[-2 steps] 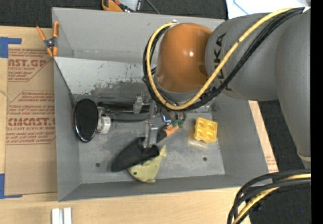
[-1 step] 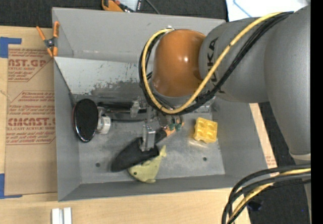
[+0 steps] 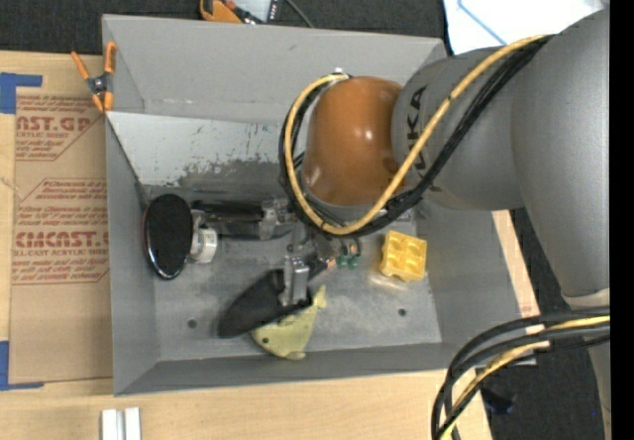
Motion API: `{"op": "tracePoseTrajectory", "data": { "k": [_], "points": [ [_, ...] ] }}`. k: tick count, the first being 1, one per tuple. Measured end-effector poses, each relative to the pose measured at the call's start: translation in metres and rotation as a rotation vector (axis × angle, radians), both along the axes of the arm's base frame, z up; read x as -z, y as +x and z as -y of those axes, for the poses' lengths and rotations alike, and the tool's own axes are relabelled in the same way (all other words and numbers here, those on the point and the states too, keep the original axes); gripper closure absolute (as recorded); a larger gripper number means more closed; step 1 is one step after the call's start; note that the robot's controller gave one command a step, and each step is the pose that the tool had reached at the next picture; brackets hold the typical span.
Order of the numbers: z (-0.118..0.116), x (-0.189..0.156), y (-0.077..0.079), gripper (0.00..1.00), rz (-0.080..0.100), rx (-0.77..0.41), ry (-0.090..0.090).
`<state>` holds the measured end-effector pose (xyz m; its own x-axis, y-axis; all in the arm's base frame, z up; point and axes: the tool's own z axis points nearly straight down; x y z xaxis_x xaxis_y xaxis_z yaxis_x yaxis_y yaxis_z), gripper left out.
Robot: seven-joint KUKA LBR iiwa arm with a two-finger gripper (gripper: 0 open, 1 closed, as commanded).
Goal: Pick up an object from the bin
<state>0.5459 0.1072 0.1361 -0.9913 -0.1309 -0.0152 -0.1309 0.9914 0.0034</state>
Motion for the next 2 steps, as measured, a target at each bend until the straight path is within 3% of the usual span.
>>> {"op": "tracePoseTrajectory", "data": {
  "k": [1, 2],
  "points": [
    [-0.008, -0.081, -0.032, 0.0, 0.003, -0.343, -0.004],
    [-0.005, 0.015, -0.026, 0.0, -0.007, -0.018, -0.002]
  ]
}}
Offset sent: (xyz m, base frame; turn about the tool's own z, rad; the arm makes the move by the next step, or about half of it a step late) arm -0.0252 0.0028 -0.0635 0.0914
